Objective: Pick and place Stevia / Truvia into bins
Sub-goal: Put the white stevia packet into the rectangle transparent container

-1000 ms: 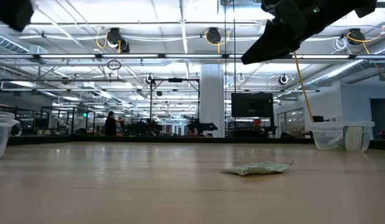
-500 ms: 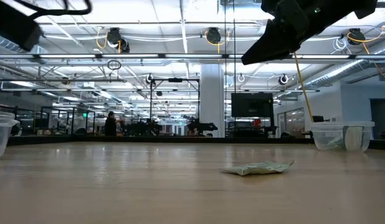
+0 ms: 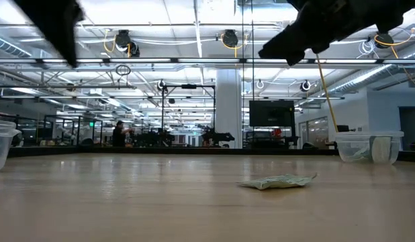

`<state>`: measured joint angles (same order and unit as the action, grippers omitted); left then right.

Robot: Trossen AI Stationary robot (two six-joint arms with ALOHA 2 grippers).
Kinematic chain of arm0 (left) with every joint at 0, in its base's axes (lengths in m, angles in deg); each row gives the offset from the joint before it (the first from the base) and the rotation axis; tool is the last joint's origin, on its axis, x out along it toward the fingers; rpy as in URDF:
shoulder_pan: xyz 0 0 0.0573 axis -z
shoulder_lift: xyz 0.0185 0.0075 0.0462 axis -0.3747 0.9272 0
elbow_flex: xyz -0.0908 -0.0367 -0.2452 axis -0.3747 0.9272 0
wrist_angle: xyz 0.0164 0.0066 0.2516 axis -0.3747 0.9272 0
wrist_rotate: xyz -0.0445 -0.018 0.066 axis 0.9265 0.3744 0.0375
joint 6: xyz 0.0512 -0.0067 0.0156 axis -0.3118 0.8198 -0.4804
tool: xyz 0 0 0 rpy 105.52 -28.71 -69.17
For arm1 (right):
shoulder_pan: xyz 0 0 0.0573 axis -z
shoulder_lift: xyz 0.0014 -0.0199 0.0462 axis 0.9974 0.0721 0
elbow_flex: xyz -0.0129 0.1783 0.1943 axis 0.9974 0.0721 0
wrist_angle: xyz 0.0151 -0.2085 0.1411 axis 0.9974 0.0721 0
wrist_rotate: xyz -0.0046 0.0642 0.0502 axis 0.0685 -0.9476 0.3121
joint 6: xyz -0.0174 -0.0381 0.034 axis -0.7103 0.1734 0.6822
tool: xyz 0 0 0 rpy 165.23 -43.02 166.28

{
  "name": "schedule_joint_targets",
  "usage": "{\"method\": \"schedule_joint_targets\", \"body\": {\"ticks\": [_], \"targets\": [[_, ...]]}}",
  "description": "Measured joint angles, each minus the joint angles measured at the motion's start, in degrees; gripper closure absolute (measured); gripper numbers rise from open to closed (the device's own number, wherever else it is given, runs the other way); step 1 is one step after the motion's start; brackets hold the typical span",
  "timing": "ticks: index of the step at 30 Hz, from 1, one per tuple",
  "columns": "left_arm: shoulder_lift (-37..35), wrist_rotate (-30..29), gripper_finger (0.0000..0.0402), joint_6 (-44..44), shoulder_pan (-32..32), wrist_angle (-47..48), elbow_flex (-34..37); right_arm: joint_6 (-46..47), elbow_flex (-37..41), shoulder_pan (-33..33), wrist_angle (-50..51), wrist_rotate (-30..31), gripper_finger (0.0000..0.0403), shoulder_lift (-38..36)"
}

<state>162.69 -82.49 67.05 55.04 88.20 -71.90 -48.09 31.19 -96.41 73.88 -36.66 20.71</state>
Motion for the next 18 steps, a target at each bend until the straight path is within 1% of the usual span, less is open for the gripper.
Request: {"method": "schedule_joint_targets", "body": {"ticks": [2,3,5,9,12,14,15,18], "targets": [[0.0,-3.9,0.0309,-3.0,-1.7,-3.1,-0.7,0.0,0.0,0.3,-1.3,0.0,0.0298,0.0],[0.0,-4.7,0.0309,-4.9,-2.7,-5.2,-0.8,0.0,0.0,0.4,-1.6,0.0,0.0298,0.0],[0.0,-4.0,0.0309,-10.1,-4.7,-11.0,-0.8,0.7,0.0,0.6,-1.7,0.0,0.0298,0.0],[0.0,4.0,0.0309,-23.9,-8.3,-26.7,0.9,1.1,0.0,0.7,-1.4,0.0,0.0298,0.0],[0.0,10.6,0.0309,-33.5,-10.8,-41.2,3.2,1.0,0.0,0.7,-1.4,0.0,0.0298,0.0],[0.0,14.8,0.0309,-37.1,-12.1,-50.1,5.1,0.3,0.0,0.7,-1.4,0.4,0.0298,0.0],[0.0,16.8,0.0309,-38.2,-12.7,-53.9,6.3,0.0,0.0,0.7,-1.4,1.6,0.0298,0.0],[1.6,21.1,0.0309,-38.5,-14.4,-62.8,9.6,-1.4,0.0,0.7,-1.3,8.3,0.0298,0.0]]}}
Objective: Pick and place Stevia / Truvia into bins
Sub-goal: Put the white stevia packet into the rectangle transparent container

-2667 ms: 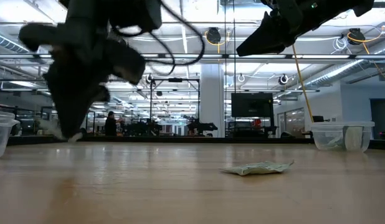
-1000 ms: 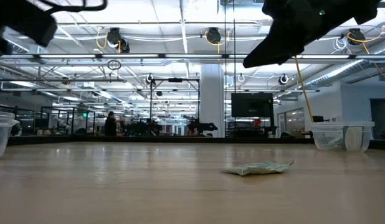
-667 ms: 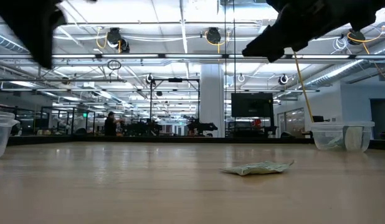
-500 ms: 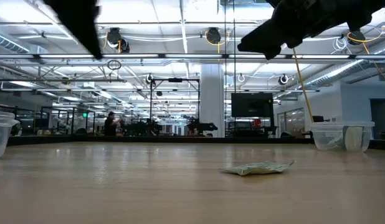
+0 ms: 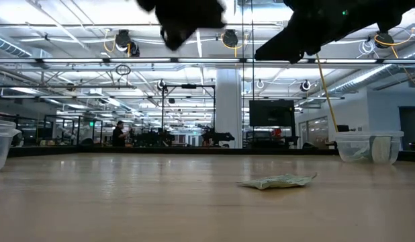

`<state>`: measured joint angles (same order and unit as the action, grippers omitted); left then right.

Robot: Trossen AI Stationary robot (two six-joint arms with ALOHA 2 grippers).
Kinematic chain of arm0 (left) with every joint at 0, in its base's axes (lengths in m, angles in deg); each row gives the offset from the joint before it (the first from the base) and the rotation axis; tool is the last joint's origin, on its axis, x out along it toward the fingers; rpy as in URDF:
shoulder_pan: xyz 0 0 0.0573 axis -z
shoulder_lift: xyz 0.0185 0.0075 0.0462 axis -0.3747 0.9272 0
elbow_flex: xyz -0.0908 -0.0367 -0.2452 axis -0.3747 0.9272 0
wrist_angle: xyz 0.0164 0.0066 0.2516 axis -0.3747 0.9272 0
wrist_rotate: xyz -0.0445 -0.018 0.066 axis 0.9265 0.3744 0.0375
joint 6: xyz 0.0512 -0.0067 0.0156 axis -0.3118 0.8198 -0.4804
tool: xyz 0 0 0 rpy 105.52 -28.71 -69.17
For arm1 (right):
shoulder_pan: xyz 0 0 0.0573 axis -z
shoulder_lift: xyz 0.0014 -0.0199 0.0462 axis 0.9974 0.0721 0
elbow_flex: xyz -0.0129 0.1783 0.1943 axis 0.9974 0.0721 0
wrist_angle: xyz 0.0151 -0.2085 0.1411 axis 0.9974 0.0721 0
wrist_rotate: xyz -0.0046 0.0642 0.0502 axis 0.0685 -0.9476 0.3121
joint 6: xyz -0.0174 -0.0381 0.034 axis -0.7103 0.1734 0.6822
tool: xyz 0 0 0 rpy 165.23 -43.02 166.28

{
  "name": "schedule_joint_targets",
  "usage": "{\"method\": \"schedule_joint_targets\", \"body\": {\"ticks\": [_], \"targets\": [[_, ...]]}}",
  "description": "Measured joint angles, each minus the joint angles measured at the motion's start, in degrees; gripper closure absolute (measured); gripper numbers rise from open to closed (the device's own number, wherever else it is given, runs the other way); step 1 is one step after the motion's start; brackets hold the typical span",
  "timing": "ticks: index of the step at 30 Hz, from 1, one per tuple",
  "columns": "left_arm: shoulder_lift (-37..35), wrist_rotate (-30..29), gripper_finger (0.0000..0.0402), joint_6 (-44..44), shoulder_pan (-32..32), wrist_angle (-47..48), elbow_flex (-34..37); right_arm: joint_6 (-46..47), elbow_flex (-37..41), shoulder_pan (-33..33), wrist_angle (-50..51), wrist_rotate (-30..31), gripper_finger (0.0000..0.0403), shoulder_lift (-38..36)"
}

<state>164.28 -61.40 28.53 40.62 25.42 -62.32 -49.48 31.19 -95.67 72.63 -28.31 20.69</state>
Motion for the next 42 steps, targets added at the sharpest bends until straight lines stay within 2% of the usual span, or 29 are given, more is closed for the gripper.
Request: {"method": "schedule_joint_targets", "body": {"ticks": [4,7,12,16,19,25,30,34,42], "targets": [[4.4,0.1,0.0309,0.8,-2.3,-3.0,2.0,-0.1,0.0,0.0,1.7,11.9,0.0298,0.0],[8.3,1.5,0.0309,1.6,-3.8,-4.9,2.0,-0.1,0.0,0.0,2.3,15.8,0.0298,0.0],[15.9,10.2,0.0309,1.0,-4.7,-14.8,2.0,-0.2,0.0,0.0,1.8,15.6,0.0298,0.0],[19.3,13.7,0.0309,0.7,-4.7,-22.4,1.9,-1.4,0.0,0.0,1.2,15.6,0.0298,-0.1],[20.4,15.4,0.0309,0.0,-4.4,-23.8,1.5,-1.6,0.0,0.0,1.0,15.6,0.0298,-0.1],[22.1,15.7,0.0309,-10.8,-2.3,-22.7,1.5,-1.7,0.0,0.0,1.0,15.5,0.0298,-0.1],[22.6,14.4,0.0309,-16.3,-1.5,-22.2,1.5,-1.7,0.0,0.0,1.0,15.5,0.0298,-0.1],[22.7,10.1,0.0309,-16.7,-1.4,-21.7,1.5,-1.6,0.0,0.0,1.0,15.5,0.0298,-0.1],[22.7,9.6,0.0309,-15.5,-1.4,-20.8,1.5,0.4,0.0,0.0,0.8,15.5,0.0298,-0.1]]}}
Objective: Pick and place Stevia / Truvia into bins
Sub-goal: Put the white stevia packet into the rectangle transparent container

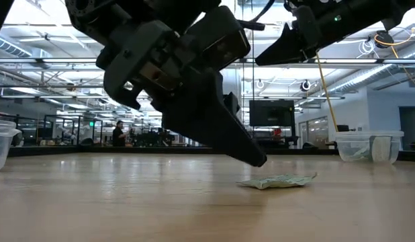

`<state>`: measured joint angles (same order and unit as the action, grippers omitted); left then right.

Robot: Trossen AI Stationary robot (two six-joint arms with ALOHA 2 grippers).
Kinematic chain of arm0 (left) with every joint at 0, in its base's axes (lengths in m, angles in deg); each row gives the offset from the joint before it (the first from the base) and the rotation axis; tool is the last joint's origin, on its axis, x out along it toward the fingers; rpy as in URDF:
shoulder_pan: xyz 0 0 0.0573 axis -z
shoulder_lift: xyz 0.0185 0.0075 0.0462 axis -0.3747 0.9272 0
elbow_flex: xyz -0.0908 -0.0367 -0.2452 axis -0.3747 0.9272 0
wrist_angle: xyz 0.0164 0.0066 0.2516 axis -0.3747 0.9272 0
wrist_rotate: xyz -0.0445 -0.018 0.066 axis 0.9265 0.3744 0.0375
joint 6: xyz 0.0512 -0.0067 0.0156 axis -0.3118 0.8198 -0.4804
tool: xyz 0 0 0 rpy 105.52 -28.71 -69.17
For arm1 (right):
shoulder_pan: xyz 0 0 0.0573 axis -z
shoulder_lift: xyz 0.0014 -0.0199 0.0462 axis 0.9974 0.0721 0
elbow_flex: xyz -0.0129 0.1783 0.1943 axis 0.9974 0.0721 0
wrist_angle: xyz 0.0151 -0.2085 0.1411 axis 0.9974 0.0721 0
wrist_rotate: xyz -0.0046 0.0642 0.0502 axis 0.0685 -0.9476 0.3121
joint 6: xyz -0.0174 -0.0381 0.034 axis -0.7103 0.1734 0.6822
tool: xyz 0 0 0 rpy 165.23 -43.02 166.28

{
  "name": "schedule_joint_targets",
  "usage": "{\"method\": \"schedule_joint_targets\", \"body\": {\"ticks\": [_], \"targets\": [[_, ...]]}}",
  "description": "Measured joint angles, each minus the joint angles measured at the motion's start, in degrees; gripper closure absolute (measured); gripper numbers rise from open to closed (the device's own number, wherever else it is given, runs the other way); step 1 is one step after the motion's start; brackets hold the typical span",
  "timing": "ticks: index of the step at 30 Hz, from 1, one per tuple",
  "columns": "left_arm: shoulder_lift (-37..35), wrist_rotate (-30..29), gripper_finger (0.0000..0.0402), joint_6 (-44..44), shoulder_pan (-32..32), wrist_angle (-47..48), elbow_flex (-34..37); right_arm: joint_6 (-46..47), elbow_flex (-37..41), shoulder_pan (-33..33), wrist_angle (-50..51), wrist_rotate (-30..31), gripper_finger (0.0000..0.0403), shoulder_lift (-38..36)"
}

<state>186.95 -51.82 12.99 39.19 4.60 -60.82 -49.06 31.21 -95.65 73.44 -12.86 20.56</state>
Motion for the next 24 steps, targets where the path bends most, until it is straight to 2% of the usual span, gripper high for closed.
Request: {"method": "schedule_joint_targets", "body": {"ticks": [7,14,17,24], "targets": [[0.0,1.5,0.0301,0.0,0.0,-2.2,0.0,-0.1,0.0,0.0,-0.3,0.0,0.0298,0.0],[0.0,-0.1,0.0228,-0.4,0.0,-2.7,0.0,-0.1,0.0,0.0,-0.3,0.0,0.0298,0.0],[0.0,1.4,0.0199,-4.8,0.0,-2.9,0.0,-0.1,0.0,0.0,-0.3,0.0,0.0298,0.0],[4.8,2.9,0.0182,-6.9,0.1,-8.2,-0.4,-0.5,0.0,0.0,-0.7,0.0,0.0298,0.0]]}}
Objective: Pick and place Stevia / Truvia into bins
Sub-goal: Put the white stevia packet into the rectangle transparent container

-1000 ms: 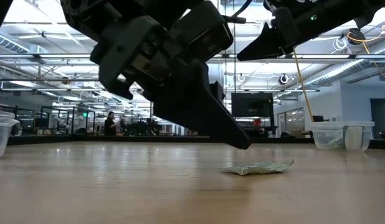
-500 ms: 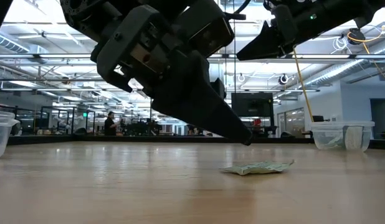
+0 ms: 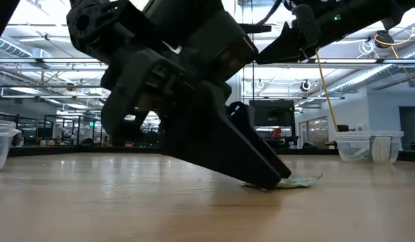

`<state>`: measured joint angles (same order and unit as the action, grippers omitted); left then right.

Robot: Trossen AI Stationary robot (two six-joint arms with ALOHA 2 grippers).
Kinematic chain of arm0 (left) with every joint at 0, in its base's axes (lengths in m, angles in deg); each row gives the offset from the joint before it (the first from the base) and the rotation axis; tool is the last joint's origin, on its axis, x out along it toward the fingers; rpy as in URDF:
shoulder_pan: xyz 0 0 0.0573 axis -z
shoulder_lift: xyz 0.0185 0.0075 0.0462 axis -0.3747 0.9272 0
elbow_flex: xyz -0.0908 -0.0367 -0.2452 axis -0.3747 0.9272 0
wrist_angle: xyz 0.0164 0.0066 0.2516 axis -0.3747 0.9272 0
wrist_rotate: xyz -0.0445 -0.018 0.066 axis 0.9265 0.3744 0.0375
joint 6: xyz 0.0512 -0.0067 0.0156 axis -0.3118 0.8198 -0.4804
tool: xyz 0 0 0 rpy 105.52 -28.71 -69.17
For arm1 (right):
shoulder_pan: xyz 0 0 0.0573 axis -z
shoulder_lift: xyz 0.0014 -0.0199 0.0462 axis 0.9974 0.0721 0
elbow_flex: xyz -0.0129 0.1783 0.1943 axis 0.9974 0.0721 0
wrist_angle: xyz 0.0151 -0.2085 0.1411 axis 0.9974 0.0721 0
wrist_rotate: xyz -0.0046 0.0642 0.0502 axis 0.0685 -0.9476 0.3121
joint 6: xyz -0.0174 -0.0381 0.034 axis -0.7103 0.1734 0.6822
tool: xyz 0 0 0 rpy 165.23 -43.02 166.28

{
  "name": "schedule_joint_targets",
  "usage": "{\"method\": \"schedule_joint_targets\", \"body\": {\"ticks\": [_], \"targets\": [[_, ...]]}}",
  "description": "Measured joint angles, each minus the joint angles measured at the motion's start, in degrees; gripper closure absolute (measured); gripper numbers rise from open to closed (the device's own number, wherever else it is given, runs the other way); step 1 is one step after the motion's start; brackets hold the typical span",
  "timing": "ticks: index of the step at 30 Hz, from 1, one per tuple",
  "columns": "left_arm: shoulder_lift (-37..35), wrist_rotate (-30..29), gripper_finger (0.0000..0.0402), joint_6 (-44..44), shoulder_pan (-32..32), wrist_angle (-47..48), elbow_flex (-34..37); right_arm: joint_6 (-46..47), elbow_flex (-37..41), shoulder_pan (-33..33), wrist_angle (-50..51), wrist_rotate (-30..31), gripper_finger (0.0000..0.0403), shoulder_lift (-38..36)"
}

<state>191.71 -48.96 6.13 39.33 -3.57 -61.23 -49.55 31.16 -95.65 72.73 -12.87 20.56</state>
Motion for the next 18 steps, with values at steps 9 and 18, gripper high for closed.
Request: {"method": "schedule_joint_targets", "body": {"ticks": [9,18], "targets": [[0.6,-2.1,0.0221,-0.7,-1.0,2.0,-0.2,0.0,0.0,0.0,0.4,0.0,0.0298,0.0],[0.4,-2.0,0.0302,-0.5,-1.6,2.2,-0.2,0.0,0.0,0.0,0.5,0.0,0.0298,0.0]]}}
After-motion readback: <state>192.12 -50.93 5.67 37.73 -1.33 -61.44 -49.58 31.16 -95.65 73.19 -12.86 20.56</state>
